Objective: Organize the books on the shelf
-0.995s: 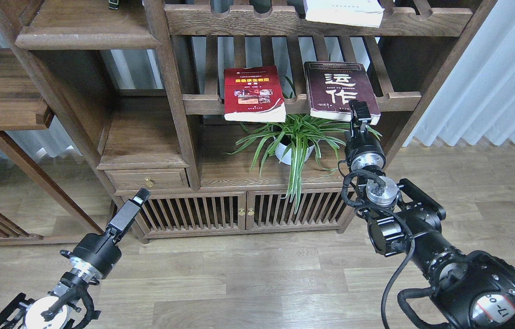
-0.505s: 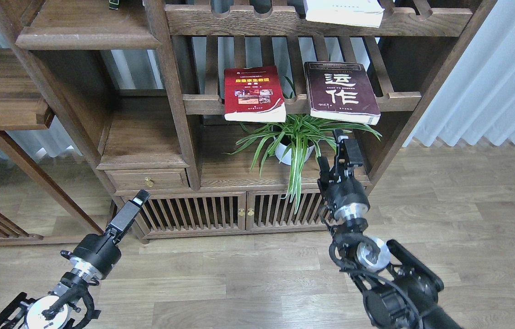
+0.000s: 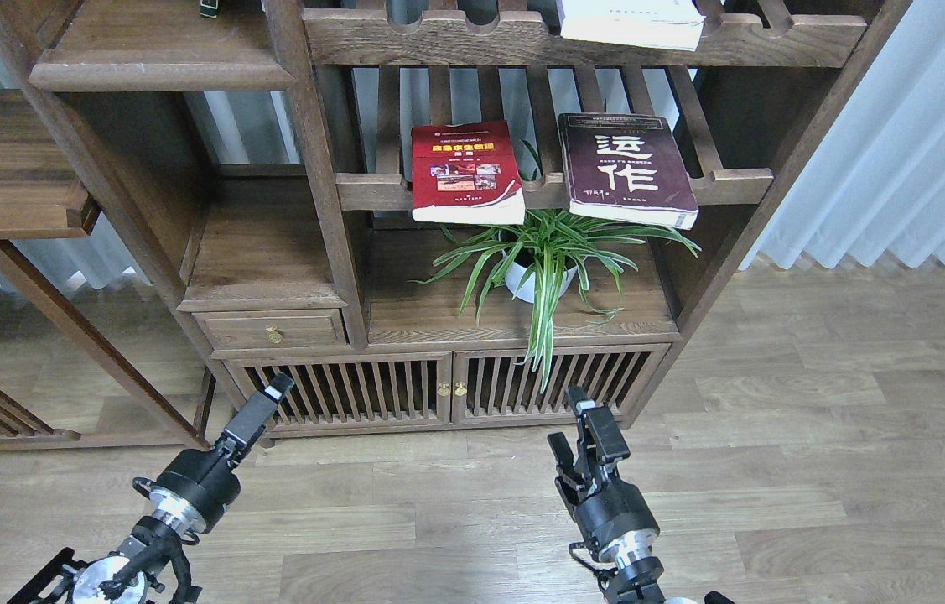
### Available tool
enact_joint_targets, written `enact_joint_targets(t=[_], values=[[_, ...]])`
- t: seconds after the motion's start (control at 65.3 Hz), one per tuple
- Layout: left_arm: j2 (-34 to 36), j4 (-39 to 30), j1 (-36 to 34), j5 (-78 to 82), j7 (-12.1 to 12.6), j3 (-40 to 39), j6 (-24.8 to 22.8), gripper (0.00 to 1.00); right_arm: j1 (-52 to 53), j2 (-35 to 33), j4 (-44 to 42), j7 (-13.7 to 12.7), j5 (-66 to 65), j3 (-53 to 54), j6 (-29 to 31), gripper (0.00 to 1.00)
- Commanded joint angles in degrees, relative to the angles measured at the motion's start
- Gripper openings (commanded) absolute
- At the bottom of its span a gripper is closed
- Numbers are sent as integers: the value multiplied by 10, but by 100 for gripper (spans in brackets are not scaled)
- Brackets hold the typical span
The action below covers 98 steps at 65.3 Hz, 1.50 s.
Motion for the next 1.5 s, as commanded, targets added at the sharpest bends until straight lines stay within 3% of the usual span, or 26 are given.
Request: enact_joint_targets(t=[0.0,0.245,0.429,0.597,0.658,0.811,0.934,1.148,1.256,1.485], values=[[0,68,-14,2,-1,37,0,100,-9,4,-39,0,0,0,0,99],[-36,307,-54,0,-6,100,0,100,-6,12,-193,1,-2,-1,0,99],[-44,375,-54,1,-6,102,0,100,0,12,-306,2,-2,-1,0,99],[-44,448,-54,1,-6,105,0,100,-6,12,-327,2,-3,-2,-4,99],[-44,486,-53,1,-6,114,0,100,-7,12,-330,2,-3,-2,-52,99],[-44,556,-54,1,-8,180,0,100,0,12,-339,2,-3,-40,-255,99],[-44,558,-51,1,-7,245,0,100,-1,12,-339,4,-3,-69,-335,99],[-44,559,-45,3,-3,374,153,100,-5,12,-348,4,-7,-167,-344,99],[-44,559,10,3,-1,484,231,100,-4,12,-349,3,-7,-259,-344,99],[-44,559,127,3,-1,576,250,100,-4,12,-349,3,-7,-335,-344,99]])
